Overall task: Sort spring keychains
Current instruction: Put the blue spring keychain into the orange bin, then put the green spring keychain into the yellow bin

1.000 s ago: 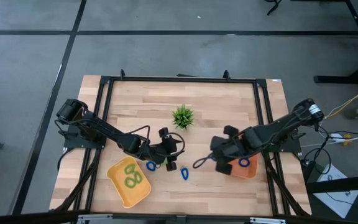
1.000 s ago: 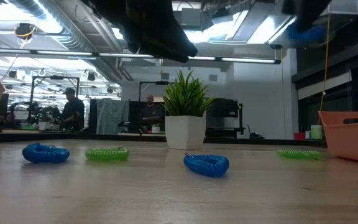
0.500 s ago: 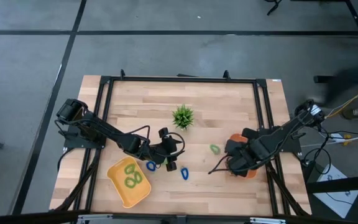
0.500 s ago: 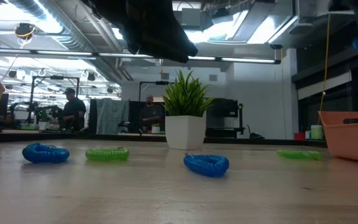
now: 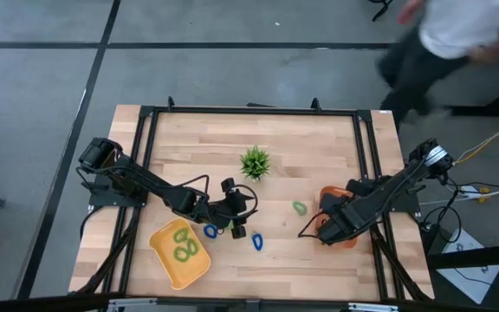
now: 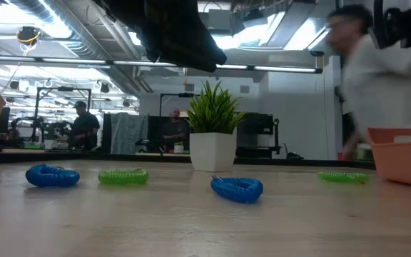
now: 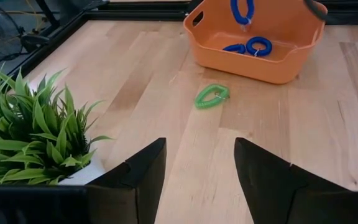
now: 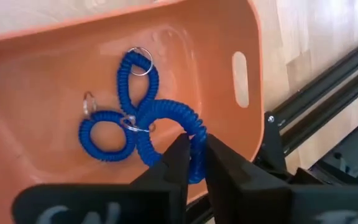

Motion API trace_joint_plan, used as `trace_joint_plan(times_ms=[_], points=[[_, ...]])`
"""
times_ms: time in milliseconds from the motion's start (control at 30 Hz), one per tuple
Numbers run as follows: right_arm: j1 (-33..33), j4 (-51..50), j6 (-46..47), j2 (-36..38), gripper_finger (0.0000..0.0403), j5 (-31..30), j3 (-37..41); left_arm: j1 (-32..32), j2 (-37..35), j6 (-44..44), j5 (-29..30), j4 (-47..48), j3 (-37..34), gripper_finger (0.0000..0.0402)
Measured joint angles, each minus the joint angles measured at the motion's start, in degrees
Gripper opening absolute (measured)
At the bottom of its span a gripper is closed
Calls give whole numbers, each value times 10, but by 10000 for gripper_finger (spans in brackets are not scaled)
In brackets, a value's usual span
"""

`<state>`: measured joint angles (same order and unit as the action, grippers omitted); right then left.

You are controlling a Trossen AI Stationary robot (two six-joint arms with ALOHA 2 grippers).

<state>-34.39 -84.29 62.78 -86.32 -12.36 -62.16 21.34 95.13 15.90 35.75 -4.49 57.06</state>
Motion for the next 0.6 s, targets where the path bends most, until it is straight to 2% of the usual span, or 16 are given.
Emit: trace_joint_plan(times_ms=[400,600], points=[[0,23,15,0,87,16,20,-1,0,13,0,0,0,185],[0,25,17,0,124,16,20,-1,0,16,0,0,0,186]])
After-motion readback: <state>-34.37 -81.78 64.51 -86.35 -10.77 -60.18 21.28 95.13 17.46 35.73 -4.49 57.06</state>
